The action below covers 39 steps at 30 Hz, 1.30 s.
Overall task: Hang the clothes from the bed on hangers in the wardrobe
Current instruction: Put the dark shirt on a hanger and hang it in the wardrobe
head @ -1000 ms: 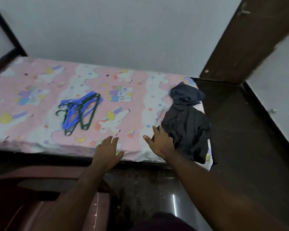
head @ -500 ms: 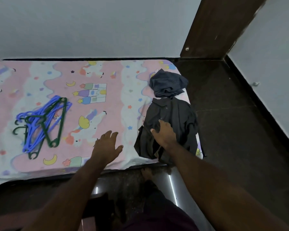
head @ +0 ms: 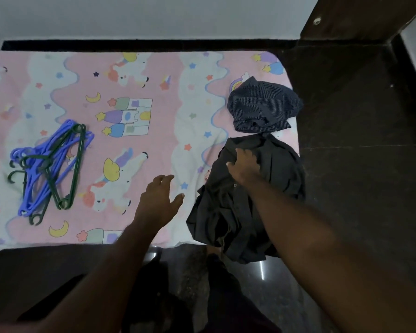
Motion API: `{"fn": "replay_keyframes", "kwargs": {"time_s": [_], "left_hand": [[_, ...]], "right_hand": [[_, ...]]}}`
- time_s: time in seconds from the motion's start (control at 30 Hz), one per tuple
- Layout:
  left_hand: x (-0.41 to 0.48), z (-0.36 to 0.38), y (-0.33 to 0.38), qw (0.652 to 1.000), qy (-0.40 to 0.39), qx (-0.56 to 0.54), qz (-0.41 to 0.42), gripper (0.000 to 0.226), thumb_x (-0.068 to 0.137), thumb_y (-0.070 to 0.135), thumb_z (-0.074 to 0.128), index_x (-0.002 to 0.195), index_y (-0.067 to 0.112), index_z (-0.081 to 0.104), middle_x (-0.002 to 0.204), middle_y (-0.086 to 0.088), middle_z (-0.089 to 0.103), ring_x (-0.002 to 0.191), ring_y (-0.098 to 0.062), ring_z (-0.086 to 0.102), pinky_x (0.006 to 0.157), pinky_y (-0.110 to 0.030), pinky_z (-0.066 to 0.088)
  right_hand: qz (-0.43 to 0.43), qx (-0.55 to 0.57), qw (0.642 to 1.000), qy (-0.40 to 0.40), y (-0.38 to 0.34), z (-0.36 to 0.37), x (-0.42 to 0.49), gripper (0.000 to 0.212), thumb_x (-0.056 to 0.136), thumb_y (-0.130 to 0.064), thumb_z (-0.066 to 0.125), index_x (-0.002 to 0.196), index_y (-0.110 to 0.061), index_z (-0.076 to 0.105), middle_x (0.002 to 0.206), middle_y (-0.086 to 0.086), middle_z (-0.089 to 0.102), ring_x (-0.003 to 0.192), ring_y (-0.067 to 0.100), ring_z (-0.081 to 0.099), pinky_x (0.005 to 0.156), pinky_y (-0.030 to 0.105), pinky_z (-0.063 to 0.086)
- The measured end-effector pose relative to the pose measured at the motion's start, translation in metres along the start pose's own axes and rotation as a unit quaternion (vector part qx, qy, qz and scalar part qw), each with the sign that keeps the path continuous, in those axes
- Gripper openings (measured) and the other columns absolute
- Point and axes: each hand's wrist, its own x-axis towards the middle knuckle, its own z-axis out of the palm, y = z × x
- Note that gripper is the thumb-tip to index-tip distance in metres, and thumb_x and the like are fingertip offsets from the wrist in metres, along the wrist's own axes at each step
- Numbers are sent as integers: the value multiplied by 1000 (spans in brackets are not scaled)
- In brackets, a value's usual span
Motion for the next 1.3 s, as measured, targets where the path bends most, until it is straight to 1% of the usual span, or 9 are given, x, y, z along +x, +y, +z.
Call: {"fn": "replay_keyframes", "kwargs": {"time_s": [0.33,0.57,0.73,0.83,0.93,1.03,1.13,1.2,1.3], "left_hand": [[9,4,7,998,-53,-21,-36,57,95,37,58,144,15,40,150,-5,40,134,-25,42,110,-43,36],[38,-3,60,975,-65,-193,-90,51,91,47,61,132,17,53,128,-5,58,114,-22,57,95,-31,43],[64,-3,115,933,-115,-314,-129,85,76,68,63,141,16,43,135,-7,54,119,-24,56,101,-40,47],[75,4,134,922,-179,-322,-118,54,85,41,68,122,4,56,110,-8,64,94,-20,64,79,-30,53],[83,2,144,965,-120,-228,-46,10,88,8,54,86,1,61,79,-13,59,75,-24,56,65,-29,43],[86,-15,142,989,-32,-106,99,26,89,6,46,97,10,71,96,-13,70,90,-30,62,79,-32,48],[81,-45,143,967,1,-47,250,40,83,14,42,108,17,74,99,-12,70,95,-30,63,87,-37,49],[73,-68,145,953,9,-9,303,46,82,10,39,110,19,74,92,-15,64,90,-31,60,83,-37,49],[58,-96,140,956,70,-17,283,45,84,12,40,116,17,71,95,-15,63,91,-30,59,84,-35,47]], "right_hand": [[66,97,993,11,25,13,38,24,91,-7,55,113,-8,67,126,13,61,117,33,56,99,38,47],[170,566,806,-32,-7,-6,-21,22,92,4,54,110,-9,58,65,6,51,52,13,44,43,19,42],[51,602,791,-100,-20,-25,-90,30,95,3,44,108,-12,67,60,-5,58,51,7,43,53,23,40],[-8,603,790,-112,-20,-31,-115,25,97,2,45,102,-9,67,65,1,53,54,6,43,53,22,40],[-45,567,815,-109,-15,-38,-119,27,96,2,48,97,-15,70,70,7,54,57,6,47,56,23,43],[-79,442,892,47,7,-56,-90,33,88,0,60,117,-16,65,92,1,65,78,9,61,76,32,50],[-175,150,962,149,25,-92,-43,80,77,-14,73,148,-23,37,140,10,43,128,27,43,102,45,39],[-211,-27,973,92,20,-118,-17,67,79,-26,74,141,-29,48,149,6,38,140,29,28,110,55,26],[-216,-88,972,-18,20,-133,9,20,88,-37,66,100,-21,70,112,4,64,120,31,52,103,49,36]]}}
